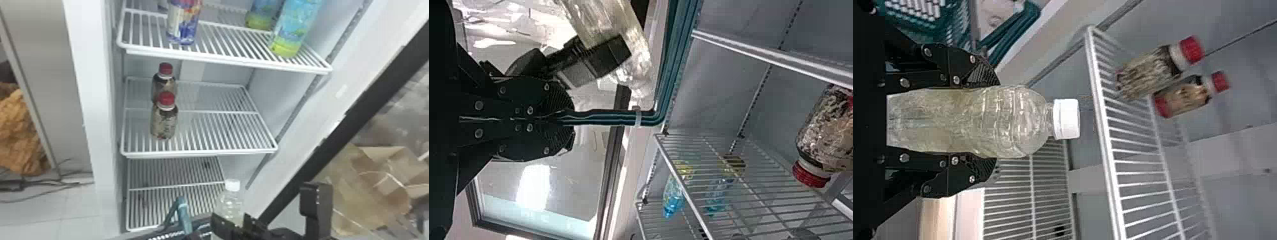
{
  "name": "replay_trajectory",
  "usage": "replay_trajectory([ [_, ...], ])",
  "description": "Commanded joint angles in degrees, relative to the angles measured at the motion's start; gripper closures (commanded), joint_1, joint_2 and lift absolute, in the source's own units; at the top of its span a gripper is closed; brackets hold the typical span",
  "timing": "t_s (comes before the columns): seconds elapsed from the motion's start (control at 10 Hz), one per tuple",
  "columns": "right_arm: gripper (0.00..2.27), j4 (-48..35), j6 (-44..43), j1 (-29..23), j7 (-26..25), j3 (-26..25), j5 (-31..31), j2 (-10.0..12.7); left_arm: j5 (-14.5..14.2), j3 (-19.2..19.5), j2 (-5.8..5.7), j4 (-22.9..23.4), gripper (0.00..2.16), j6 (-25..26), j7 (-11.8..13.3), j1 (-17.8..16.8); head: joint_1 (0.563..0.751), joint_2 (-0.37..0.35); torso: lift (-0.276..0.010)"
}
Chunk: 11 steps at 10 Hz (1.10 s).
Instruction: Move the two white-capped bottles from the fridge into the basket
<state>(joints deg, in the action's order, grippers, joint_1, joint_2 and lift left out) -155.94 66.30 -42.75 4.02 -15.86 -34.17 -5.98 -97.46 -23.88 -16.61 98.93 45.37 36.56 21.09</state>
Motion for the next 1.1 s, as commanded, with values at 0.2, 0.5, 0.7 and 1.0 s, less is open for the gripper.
replay_trajectory([
  [0.2, 0.79, 1.6, 6.5, 2.3, 1.8, -0.1, 0.0, 0.0, 0.1, 0.0, 0.0, 0.0, 1.12, -0.1, 0.0, 0.0, 0.695, -0.35, -0.26],
  [0.5, 0.69, 1.0, 6.5, 2.5, 2.8, -0.4, 1.5, 0.0, 0.1, 0.0, 0.0, 0.0, 1.12, -0.1, 0.0, 0.0, 0.695, -0.35, -0.26],
  [0.7, 0.29, 0.2, 2.0, 2.3, 2.9, 0.1, 3.8, 0.3, 0.0, 0.0, 0.0, 0.0, 1.12, -0.1, 0.0, 0.0, 0.695, -0.35, -0.26],
  [1.0, 0.18, -0.2, -5.4, 1.0, 2.9, 0.2, 4.9, 0.3, 0.0, -0.2, -0.09, 0.0, 1.12, -0.1, 0.0, -0.1, 0.695, -0.35, -0.26],
])
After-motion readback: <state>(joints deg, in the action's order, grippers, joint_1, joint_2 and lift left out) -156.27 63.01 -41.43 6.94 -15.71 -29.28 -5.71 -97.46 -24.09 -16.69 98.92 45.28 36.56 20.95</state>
